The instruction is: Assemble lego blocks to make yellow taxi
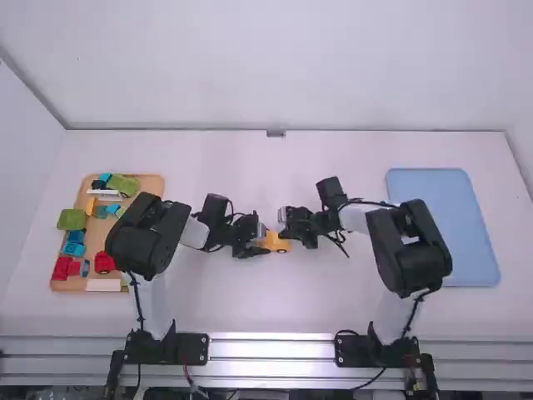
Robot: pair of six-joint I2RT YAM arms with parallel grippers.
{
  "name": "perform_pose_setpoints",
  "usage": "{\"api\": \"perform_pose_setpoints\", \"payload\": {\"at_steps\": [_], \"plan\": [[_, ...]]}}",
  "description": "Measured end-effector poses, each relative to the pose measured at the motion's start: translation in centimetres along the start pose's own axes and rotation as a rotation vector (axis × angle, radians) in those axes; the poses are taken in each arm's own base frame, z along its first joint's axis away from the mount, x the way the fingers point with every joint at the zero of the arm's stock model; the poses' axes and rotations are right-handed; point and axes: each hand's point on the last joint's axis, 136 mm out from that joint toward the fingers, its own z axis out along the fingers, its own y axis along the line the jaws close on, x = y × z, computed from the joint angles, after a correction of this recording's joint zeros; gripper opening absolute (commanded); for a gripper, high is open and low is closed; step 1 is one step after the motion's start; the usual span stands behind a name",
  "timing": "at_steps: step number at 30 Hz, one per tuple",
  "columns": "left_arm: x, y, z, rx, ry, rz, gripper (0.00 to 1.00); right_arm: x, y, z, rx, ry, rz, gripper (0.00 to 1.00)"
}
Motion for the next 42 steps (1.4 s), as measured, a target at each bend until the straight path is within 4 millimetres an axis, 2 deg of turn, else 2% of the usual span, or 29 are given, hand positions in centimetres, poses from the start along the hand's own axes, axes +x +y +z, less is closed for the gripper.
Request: {"api": "perform_pose_setpoints", "payload": {"at_steps": [10,19,25,27,29,30,31,32,33,35,38,42], "plan": [[0.0,-0.1,0.1,0.003,0.001,0.000,0.56,0.1,0.0,0.5,0.009,0.059,0.055,0.00],[0.0,0.1,0.0,-0.004,0.005,0.002,0.56,0.0,-0.2,0.7,-0.036,0.003,0.106,0.00],[-0.1,-0.3,0.1,0.015,-0.002,-0.009,0.57,-0.3,0.5,-0.1,-0.071,0.049,0.066,0.00],[-0.1,-0.4,0.1,0.017,-0.002,-0.011,0.60,-1.1,0.1,-1.2,-0.043,0.063,0.021,0.01],[0.0,-0.4,0.1,0.018,-0.001,-0.012,0.63,-1.9,-0.5,-2.1,-0.008,0.066,-0.011,0.06],[0.0,-0.4,0.1,0.017,0.001,-0.014,0.66,-3.0,-1.1,-3.3,0.039,0.070,-0.033,0.20],[0.1,-0.4,0.1,0.016,0.007,-0.019,0.68,-3.7,-1.6,-4.2,0.074,0.075,-0.043,0.27],[0.3,-0.5,0.1,0.016,0.014,-0.023,0.70,-4.1,-2.0,-4.8,0.099,0.078,-0.048,0.55],[0.4,-0.5,0.1,0.014,0.018,-0.027,0.72,-4.8,-2.5,-5.8,0.141,0.085,-0.050,0.98],[0.5,-0.2,0.1,0.002,0.026,-0.020,0.72,-5.7,-3.4,-7.6,0.214,0.104,-0.034,0.98],[0.6,0.1,0.1,-0.014,0.034,-0.010,0.73,-5.8,-4.1,-9.0,0.279,0.125,0.007,0.98],[0.5,0.6,0.1,-0.031,0.035,-0.006,0.74,-5.3,-5.1,-9.8,0.364,0.117,0.051,0.98]]}}
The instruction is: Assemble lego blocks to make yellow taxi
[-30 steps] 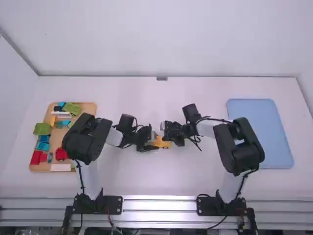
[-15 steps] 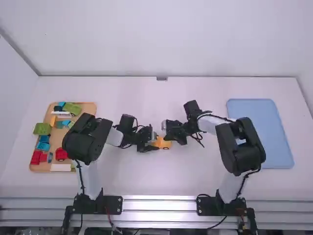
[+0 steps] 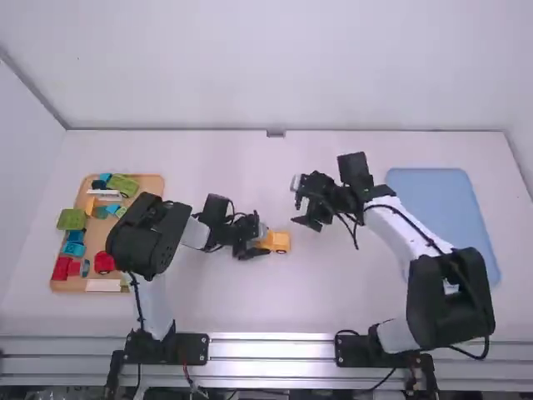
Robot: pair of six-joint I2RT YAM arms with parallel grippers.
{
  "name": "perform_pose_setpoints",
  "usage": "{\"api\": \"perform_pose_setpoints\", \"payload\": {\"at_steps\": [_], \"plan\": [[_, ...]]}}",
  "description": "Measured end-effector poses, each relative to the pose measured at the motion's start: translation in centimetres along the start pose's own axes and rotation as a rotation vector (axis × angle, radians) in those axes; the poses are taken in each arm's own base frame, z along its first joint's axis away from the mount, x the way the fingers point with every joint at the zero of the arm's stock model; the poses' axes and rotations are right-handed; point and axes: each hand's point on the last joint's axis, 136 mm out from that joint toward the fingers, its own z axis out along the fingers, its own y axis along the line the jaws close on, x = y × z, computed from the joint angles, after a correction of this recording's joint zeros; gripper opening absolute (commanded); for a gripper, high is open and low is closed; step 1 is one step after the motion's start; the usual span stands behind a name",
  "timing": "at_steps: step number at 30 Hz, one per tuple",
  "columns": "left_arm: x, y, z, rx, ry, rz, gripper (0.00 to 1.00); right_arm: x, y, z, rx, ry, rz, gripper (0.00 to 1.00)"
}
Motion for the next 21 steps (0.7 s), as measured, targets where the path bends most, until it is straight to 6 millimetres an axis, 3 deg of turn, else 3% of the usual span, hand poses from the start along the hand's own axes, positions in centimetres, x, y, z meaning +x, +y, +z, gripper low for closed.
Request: {"api": "perform_pose_setpoints", "payload": {"at_steps": [6,8,9,21], "plan": [[0.0,0.5,0.0,-0.008,0.012,-0.005,0.81,2.6,0.0,0.5,0.103,0.018,0.123,0.98],[0.0,0.9,0.1,-0.009,0.023,-0.012,0.69,3.6,0.3,0.9,0.129,0.025,0.162,0.98],[-0.1,0.9,0.1,-0.010,0.025,-0.011,0.67,3.8,0.4,1.0,0.131,0.027,0.170,0.98],[0.0,1.3,0.1,-0.006,0.046,-0.025,0.62,5.4,-0.2,0.5,0.175,0.038,0.275,0.98]]}}
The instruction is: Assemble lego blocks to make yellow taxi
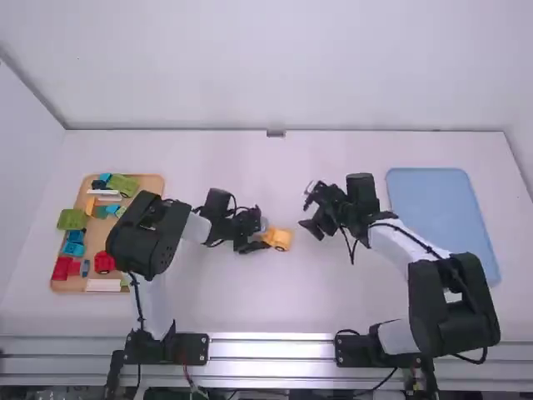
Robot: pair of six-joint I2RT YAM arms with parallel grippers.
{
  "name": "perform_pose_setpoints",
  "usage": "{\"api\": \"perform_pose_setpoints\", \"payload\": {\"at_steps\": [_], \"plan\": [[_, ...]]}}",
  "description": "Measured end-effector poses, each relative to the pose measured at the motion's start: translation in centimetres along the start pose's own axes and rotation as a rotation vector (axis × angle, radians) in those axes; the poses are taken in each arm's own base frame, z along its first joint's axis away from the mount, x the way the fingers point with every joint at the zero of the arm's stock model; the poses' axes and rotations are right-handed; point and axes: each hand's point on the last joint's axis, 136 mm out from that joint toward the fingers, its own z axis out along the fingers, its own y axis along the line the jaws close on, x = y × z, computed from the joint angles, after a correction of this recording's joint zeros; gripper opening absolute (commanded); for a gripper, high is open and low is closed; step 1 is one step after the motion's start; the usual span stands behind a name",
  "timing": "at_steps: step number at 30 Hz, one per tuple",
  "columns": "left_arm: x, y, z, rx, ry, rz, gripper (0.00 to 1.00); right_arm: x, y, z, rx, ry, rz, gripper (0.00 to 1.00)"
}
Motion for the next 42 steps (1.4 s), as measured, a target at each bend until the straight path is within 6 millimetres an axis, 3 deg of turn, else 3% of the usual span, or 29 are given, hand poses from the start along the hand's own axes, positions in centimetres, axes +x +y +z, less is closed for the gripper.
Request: {"api": "perform_pose_setpoints", "payload": {"at_steps": [11,16,21,29,36,42], "plan": [[-0.1,0.4,0.0,-0.012,0.000,-0.080,0.68,0.2,-0.1,-0.1,0.002,0.004,0.010,0.98],[-0.2,1.0,0.0,-0.031,0.008,-0.132,0.76,0.2,-0.1,-0.1,0.001,0.005,0.012,0.98],[-0.1,1.8,0.0,-0.077,0.009,-0.134,0.99,0.2,-0.1,-0.1,0.001,0.005,0.012,0.98],[0.2,1.7,-0.4,-0.149,-0.009,-0.126,0.99,0.2,-0.1,-0.1,0.001,0.005,0.010,0.98],[0.1,0.3,-3.0,-0.228,0.041,-0.211,0.99,0.1,-0.2,-0.1,0.005,0.000,0.005,0.98],[-2.5,1.1,-7.7,-0.377,0.103,-0.287,0.99,-0.6,-0.7,-0.1,0.023,-0.024,-0.013,0.98]]}}
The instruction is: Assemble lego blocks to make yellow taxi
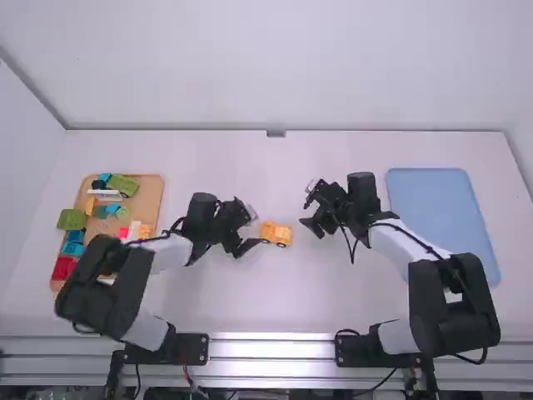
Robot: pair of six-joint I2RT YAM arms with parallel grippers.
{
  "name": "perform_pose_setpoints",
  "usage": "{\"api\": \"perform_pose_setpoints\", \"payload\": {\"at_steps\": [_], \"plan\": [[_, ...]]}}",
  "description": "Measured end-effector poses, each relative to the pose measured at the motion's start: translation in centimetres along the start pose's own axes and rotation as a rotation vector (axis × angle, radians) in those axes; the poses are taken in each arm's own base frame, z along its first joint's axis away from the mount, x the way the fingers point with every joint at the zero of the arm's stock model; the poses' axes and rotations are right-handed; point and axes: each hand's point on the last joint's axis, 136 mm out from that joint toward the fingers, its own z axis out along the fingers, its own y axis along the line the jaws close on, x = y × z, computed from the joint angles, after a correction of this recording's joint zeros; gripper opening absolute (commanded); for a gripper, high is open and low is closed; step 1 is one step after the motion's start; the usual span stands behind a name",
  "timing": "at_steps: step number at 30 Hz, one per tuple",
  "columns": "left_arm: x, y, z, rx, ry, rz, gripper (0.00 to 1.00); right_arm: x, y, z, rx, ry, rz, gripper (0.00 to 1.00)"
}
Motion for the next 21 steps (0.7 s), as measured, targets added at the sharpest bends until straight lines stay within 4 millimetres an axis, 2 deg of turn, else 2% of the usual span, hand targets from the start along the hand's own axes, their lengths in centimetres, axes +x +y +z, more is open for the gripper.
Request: {"api": "perform_pose_setpoints", "payload": {"at_steps": [1,2,5,6,7,9,10,12,14,15,16,21], "plan": [[-0.3,0.2,-1.2,-0.030,0.016,-0.027,0.99,-0.2,-0.2,0.0,0.006,-0.008,-0.005,0.98],[-0.3,0.3,-1.4,-0.036,0.019,-0.032,0.99,-0.3,-0.2,0.0,0.008,-0.011,-0.009,0.98],[-0.8,1.1,-4.8,-0.144,0.057,-0.073,0.99,-0.8,-0.6,0.0,0.025,-0.033,-0.025,0.98],[-0.9,1.1,-4.9,-0.148,0.058,-0.073,0.99,-0.8,-0.6,0.0,0.025,-0.033,-0.025,0.98],[-1.0,1.5,-6.0,-0.191,0.067,-0.075,0.99,-1.0,-0.8,0.0,0.031,-0.039,-0.027,0.98],[-1.3,2.7,-8.3,-0.314,0.078,-0.125,0.99,-1.3,-1.0,0.0,0.038,-0.050,-0.038,0.98],[-1.3,3.1,-8.8,-0.350,0.076,-0.151,0.99,-1.4,-1.0,-0.1,0.041,-0.053,-0.041,0.98],[-1.3,5.0,-11.2,-0.512,0.055,-0.290,0.99,-1.7,-1.2,-0.1,0.049,-0.064,-0.040,0.98],[-1.0,5.8,-12.5,-0.596,0.048,-0.367,0.99,-1.9,-1.4,-0.1,0.055,-0.072,-0.039,0.98],[-0.2,6.8,-14.5,-0.712,0.042,-0.468,0.99,-2.2,-1.6,-0.1,0.062,-0.083,-0.032,0.98],[0.2,7.1,-15.3,-0.759,0.042,-0.512,0.99,-2.2,-1.6,-0.1,0.064,-0.086,-0.032,0.98],[2.0,7.5,-19.7,-0.931,0.067,-0.718,0.99,-2.6,-1.9,-0.2,0.073,-0.099,-0.023,0.98]]}}
